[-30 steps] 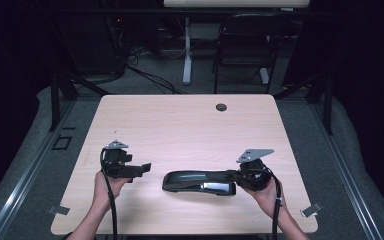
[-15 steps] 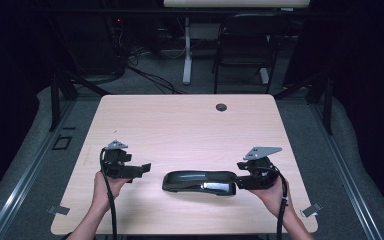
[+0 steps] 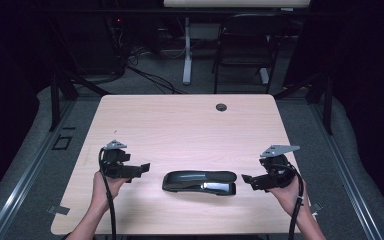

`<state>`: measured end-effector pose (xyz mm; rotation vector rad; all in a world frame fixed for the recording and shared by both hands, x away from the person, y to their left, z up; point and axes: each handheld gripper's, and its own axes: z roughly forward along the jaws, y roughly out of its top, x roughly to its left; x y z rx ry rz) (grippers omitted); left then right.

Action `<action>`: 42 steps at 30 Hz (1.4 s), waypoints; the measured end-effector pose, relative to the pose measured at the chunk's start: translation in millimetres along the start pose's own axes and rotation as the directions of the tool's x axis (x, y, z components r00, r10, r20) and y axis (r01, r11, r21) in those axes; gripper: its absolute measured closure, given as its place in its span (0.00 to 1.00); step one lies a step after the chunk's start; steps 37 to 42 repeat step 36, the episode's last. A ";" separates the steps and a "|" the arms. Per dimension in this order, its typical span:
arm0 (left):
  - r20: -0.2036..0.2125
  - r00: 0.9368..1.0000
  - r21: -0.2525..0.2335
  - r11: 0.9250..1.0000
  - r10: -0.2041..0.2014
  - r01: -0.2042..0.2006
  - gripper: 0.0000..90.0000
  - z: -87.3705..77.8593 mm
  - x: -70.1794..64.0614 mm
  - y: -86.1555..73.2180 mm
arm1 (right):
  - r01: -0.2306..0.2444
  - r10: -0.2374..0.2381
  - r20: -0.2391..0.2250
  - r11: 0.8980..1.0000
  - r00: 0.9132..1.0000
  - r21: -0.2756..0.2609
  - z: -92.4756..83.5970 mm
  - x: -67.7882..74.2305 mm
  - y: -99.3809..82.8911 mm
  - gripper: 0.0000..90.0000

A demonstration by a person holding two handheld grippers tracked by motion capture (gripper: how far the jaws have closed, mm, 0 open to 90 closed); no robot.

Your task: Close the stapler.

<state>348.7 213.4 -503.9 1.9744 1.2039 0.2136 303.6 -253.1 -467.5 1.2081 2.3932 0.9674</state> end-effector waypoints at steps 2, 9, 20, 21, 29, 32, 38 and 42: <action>0.001 1.000 0.008 1.000 0.000 0.000 0.07 -0.4 0.6 0.2 | -0.014 0.014 0.013 1.000 1.000 0.002 -3.0 -3.7 -3.0 0.15; 0.000 1.000 0.003 1.000 -0.002 0.002 0.07 -0.6 0.8 -0.1 | -0.052 0.050 0.059 0.998 0.997 0.021 -10.2 -19.5 -17.7 0.14; 0.000 1.000 0.019 1.000 0.005 -0.005 0.06 2.0 0.9 -0.5 | -0.118 0.106 0.125 0.989 0.986 0.091 -4.2 -48.6 -38.8 0.11; 0.004 1.000 0.028 1.000 0.006 -0.006 0.06 2.4 0.9 -0.4 | -0.123 0.111 0.125 0.988 0.986 0.090 -2.8 -50.0 -39.8 0.11; 0.013 1.000 0.067 0.997 0.023 -0.024 0.04 9.2 -1.4 -0.5 | -0.167 0.146 0.140 0.974 0.979 0.155 11.7 -69.2 -50.6 0.08; 0.012 0.999 0.072 0.997 0.032 -0.033 0.04 10.7 -2.6 -0.5 | -0.171 0.145 0.144 0.967 0.979 0.189 18.0 -72.2 -53.2 0.07; 0.022 0.999 0.109 0.993 0.048 -0.050 0.02 14.4 -4.1 -0.2 | -0.141 0.106 0.151 0.959 0.983 0.246 24.9 -70.9 -53.9 0.06; 0.022 0.999 0.109 0.993 0.048 -0.050 0.02 14.4 -4.1 -0.2 | -0.141 0.106 0.151 0.959 0.983 0.246 24.9 -70.9 -53.9 0.06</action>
